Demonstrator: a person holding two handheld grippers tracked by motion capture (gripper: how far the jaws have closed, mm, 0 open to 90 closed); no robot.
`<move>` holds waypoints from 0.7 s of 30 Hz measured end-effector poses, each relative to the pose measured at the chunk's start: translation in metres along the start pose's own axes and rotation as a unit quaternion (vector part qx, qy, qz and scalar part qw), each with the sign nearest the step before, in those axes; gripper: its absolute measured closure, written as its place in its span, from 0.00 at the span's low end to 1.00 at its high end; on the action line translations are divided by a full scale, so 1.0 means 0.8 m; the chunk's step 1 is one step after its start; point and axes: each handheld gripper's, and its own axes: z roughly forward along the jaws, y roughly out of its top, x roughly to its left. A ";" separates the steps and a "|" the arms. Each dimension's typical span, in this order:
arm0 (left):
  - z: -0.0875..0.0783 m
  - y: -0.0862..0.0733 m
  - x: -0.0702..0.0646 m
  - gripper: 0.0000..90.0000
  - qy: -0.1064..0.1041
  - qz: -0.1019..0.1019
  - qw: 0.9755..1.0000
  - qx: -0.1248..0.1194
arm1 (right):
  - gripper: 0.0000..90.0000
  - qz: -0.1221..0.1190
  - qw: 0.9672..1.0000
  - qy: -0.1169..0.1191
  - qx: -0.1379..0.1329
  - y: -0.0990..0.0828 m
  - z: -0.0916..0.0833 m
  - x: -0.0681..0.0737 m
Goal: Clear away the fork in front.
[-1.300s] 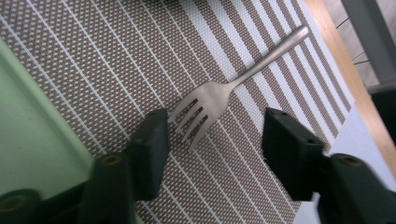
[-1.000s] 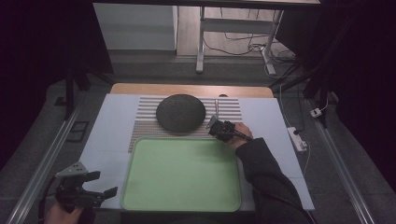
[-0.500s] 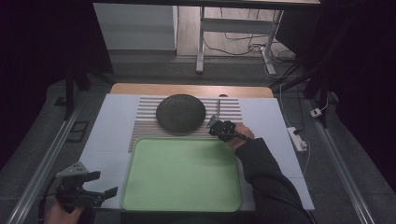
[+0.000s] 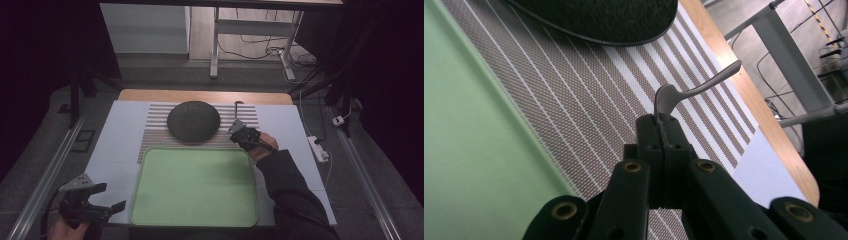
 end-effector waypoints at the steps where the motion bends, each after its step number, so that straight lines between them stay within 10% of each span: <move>1: 0.000 0.000 0.000 0.00 -0.002 -0.001 1.000 -0.002 | 1.00 0.007 1.000 0.000 -0.007 -0.001 -0.004 -0.001; 8: -0.002 0.002 -0.005 0.00 -0.010 0.018 1.000 -0.023 | 1.00 0.057 0.997 0.038 -0.041 -0.015 -0.035 -0.008; 21: 0.002 0.008 -0.007 0.00 -0.040 0.041 0.998 -0.029 | 1.00 0.143 0.979 0.107 -0.097 -0.042 -0.086 -0.012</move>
